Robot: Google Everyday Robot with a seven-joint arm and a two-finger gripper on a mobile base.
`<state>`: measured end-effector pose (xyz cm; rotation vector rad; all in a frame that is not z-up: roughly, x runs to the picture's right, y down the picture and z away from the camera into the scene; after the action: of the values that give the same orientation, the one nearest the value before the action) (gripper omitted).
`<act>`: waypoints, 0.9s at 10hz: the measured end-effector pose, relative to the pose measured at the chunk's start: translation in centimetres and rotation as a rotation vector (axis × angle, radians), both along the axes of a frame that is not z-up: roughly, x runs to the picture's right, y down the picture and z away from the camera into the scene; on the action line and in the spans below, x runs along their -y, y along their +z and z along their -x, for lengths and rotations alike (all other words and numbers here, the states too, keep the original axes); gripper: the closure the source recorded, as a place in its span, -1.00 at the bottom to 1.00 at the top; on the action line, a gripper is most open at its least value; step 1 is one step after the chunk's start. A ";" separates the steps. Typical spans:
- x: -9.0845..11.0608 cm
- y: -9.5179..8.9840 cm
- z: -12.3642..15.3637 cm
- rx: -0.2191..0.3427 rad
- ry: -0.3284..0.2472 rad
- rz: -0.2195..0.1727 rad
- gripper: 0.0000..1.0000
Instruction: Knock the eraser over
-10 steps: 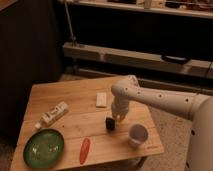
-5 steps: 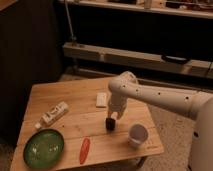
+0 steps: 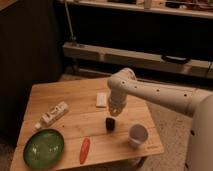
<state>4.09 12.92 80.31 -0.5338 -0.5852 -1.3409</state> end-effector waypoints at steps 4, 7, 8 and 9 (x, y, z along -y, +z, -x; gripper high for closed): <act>1.0 -3.0 1.1 -0.008 -0.025 0.016 1.00; 1.8 -2.3 -0.2 -0.010 -0.023 0.013 1.00; 1.7 -2.6 -0.3 -0.009 -0.026 0.013 1.00; 1.5 -3.1 -0.6 -0.009 -0.025 0.013 1.00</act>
<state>4.66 11.40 77.23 -0.5599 -0.5818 -1.3586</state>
